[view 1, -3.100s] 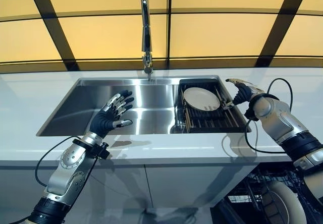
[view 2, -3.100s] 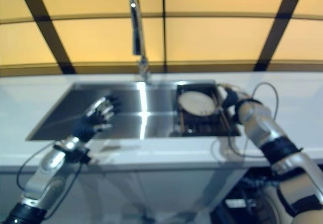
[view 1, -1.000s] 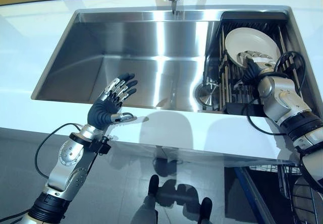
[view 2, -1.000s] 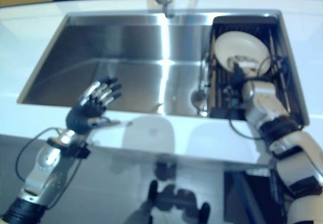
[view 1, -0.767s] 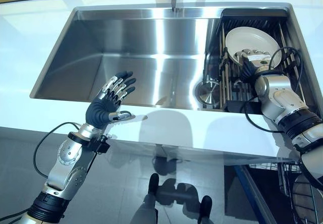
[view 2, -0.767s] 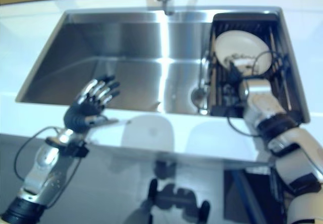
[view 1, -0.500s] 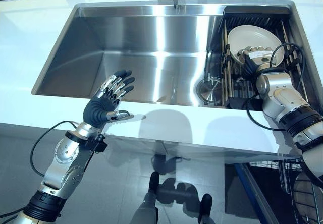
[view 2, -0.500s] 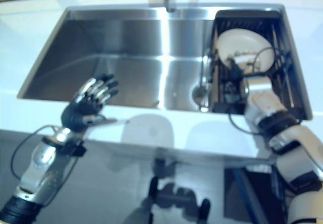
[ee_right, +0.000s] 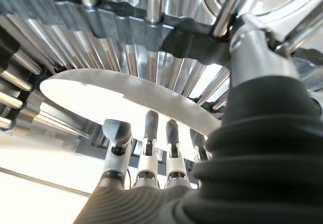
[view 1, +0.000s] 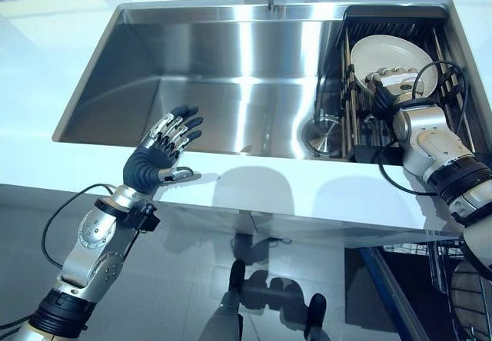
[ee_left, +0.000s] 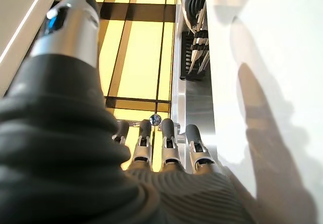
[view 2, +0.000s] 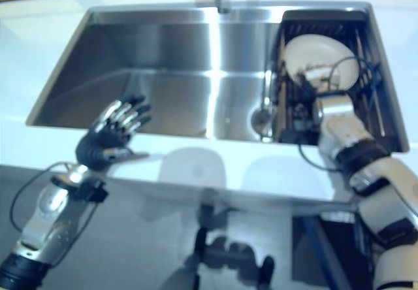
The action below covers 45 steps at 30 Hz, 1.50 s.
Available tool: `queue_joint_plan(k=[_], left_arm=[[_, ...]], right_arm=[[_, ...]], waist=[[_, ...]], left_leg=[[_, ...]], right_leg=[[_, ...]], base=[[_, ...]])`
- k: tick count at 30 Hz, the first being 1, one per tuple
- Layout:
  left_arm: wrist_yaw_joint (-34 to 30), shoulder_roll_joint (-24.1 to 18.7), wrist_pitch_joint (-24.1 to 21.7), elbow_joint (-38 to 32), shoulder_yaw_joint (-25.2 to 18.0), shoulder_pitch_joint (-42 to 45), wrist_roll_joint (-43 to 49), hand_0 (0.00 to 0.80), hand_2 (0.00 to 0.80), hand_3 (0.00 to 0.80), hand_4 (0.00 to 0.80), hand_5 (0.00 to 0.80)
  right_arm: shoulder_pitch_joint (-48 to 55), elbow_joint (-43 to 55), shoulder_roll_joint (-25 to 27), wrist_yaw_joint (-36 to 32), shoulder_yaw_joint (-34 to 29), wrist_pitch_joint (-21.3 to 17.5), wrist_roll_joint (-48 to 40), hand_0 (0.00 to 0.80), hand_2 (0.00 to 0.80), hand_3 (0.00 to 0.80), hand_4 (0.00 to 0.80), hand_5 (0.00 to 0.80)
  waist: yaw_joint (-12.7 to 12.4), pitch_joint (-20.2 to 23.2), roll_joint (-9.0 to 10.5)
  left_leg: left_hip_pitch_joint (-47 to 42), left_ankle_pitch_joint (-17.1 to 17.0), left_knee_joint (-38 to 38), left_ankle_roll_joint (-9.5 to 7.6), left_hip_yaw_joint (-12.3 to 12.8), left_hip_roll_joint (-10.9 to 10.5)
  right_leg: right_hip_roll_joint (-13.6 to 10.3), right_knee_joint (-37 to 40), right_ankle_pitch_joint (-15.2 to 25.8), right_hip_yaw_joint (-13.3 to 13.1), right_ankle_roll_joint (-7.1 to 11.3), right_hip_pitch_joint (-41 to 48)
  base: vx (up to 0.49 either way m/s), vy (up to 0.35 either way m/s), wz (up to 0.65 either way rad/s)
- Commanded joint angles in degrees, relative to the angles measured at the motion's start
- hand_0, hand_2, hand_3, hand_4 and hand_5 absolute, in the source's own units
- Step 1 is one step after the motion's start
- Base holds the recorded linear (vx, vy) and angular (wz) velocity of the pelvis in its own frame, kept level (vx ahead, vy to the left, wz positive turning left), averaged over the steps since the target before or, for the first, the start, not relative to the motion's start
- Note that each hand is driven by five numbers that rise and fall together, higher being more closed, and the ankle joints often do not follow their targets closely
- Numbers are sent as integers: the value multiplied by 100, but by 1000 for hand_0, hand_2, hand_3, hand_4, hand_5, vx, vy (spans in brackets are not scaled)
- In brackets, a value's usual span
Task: Take plates into dishwasher
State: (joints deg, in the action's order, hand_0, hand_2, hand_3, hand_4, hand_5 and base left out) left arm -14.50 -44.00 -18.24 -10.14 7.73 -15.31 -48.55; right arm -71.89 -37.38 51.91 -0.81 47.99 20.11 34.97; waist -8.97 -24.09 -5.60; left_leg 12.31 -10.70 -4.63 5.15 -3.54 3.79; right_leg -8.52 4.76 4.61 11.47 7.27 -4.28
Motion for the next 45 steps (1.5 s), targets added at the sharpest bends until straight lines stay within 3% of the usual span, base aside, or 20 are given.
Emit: queue_joint_plan(k=[1,12,13,14,15,33,45], left_arm=[[-88,-86,-375,-273,-73,11,-245,0,0,0,0,0],[-209,-154,-380,-330,-254,413,-408,0,0,0,0,0],[-224,-163,-360,-330,-279,446,-423,0,0,0,0,0],[-227,-166,-349,-338,-293,463,-425,0,0,0,0,0],[-245,-169,-350,-341,-305,518,-429,0,0,0,0,0],[-366,-131,-313,-287,-323,688,-432,0,0,0,0,0],[-272,-62,-306,-257,-250,477,-334,0,0,0,0,0]], right_arm=[[-1113,-340,647,529,537,405,548,800,800,800,800,800],[-1301,-169,1265,336,580,139,265,800,800,800,800,800],[-1332,-163,1329,310,609,126,112,753,753,753,753,753],[-1335,-169,1352,337,610,115,70,342,342,342,342,342],[-1330,-155,1390,240,590,114,7,0,0,0,0,0],[-1433,-196,1562,-106,802,-302,-248,0,0,0,0,0],[-1086,-83,1205,-192,490,-265,-763,0,0,0,0,0]], waist=[[-166,159,188],[-111,460,356],[-104,497,375],[-102,511,385],[-102,554,407],[-96,775,538],[-77,608,463]], left_leg=[[-79,247,-37,4,99,-2],[-304,290,-37,40,119,61],[-333,294,-37,46,119,75],[-348,298,-37,48,121,79],[-382,312,-37,48,121,84],[-592,375,-37,78,155,154],[-513,356,-37,58,148,134]], right_leg=[[-395,-18,606,181,152,-478],[-328,-4,549,145,148,-262],[-321,-1,543,136,147,-235],[-317,1,539,133,146,-220],[-310,4,527,125,146,-188],[-277,24,480,66,137,14],[-298,19,507,63,115,-76]], base=[[0,0,0],[24,8,1],[35,3,4],[50,2,4],[48,1,2],[14,0,-1],[-3,0,0]])
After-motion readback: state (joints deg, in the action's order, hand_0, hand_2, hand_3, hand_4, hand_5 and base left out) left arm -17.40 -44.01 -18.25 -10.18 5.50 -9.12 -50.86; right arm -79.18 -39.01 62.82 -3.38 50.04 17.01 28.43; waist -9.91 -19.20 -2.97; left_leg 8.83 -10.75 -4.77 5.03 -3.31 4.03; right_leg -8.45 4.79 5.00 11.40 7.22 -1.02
